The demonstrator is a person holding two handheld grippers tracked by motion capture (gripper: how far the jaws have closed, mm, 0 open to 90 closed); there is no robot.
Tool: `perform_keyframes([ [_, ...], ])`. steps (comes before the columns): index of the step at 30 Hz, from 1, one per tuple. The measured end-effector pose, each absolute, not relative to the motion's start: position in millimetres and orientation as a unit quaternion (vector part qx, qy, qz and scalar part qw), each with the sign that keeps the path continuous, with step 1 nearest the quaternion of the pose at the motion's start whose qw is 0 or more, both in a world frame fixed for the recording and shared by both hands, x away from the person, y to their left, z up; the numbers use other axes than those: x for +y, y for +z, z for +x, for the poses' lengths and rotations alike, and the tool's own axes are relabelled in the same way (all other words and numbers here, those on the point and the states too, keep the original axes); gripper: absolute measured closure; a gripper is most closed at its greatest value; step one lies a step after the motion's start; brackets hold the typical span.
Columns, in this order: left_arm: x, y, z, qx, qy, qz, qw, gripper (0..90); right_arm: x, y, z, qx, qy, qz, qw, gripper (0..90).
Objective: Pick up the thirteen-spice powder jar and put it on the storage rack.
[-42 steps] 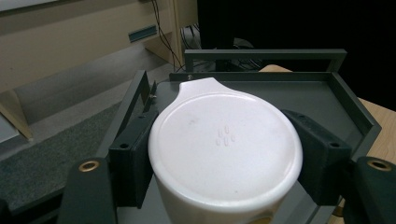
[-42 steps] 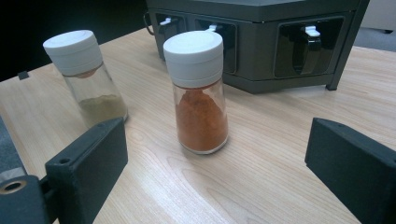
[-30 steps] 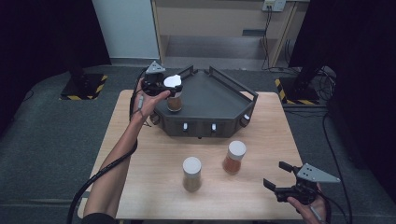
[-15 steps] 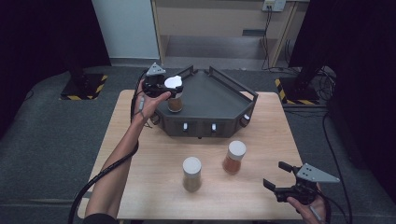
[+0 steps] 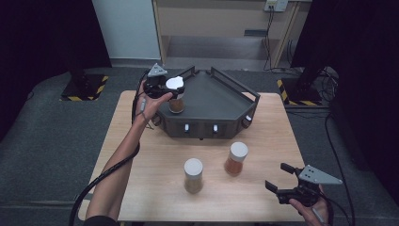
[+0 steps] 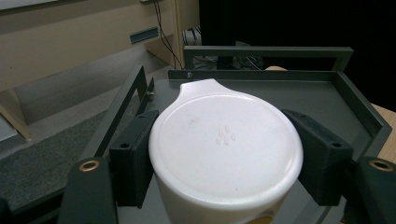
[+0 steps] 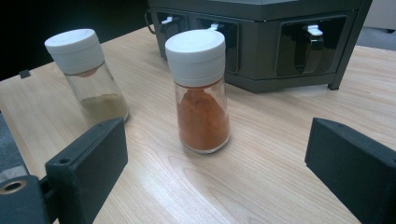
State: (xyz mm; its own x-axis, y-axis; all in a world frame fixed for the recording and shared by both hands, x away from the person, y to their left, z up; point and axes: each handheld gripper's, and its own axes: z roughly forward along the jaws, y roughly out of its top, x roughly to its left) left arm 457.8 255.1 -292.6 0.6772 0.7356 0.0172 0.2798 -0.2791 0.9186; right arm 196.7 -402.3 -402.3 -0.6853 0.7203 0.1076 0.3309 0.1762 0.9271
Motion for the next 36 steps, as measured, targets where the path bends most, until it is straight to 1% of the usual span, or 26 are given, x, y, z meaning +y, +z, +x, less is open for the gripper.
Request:
perform_keyframes([
  [1, 254, -292, 457, 0.331, 0.230, 0.767, 0.500, 29.7, -402, -402, 197, 0.745, 0.536, 0.353, 0.181, 6.2],
  [2, 254, -292, 457, 0.332, 0.231, 0.766, 0.499, 27.6, -402, -402, 197, 0.745, 0.536, 0.353, 0.182, 6.2],
  [4, 255, -292, 457, 0.336, 0.229, 0.763, 0.503, 20.6, -402, -402, 197, 0.745, 0.536, 0.353, 0.181, 6.2],
  [5, 256, -293, 457, 0.337, 0.225, 0.760, 0.508, 20.6, -402, -402, 197, 0.745, 0.536, 0.353, 0.182, 6.2],
  [6, 256, -292, 457, 0.336, 0.225, 0.760, 0.508, 14.9, -402, -402, 196, 0.745, 0.536, 0.352, 0.182, 6.2],
  [8, 256, -292, 456, 0.334, 0.229, 0.756, 0.514, 11.1, -402, -402, 196, 0.745, 0.536, 0.352, 0.182, 6.2],
  [9, 257, -291, 456, 0.335, 0.227, 0.753, 0.518, 11.1, -402, -402, 196, 0.745, 0.536, 0.352, 0.182, 6.2],
  [10, 257, -289, 454, 0.334, 0.229, 0.749, 0.524, 7.9, -402, -402, 196, 0.745, 0.536, 0.352, 0.182, 6.2],
  [12, 259, -287, 454, 0.331, 0.229, 0.748, 0.529, 7.3, -402, -402, 196, 0.745, 0.536, 0.353, 0.182, 6.2],
  [14, 261, -283, 451, 0.326, 0.233, 0.743, 0.536, 4.7, -402, -402, 196, 0.745, 0.536, 0.353, 0.182, 6.2],
  [21, 267, -278, 445, 0.314, 0.236, 0.731, 0.558, 3.1, -402, -402, 196, 0.745, 0.535, 0.353, 0.182, 6.2],
  [32, 266, -259, 426, 0.259, 0.233, 0.733, 0.584, 3.2, -401, -401, 196, 0.747, 0.534, 0.352, 0.182, 6.2],
  [36, 266, -259, 418, 0.243, 0.230, 0.733, 0.593, 3.5, -401, -401, 196, 0.748, 0.533, 0.351, 0.182, 6.2],
])
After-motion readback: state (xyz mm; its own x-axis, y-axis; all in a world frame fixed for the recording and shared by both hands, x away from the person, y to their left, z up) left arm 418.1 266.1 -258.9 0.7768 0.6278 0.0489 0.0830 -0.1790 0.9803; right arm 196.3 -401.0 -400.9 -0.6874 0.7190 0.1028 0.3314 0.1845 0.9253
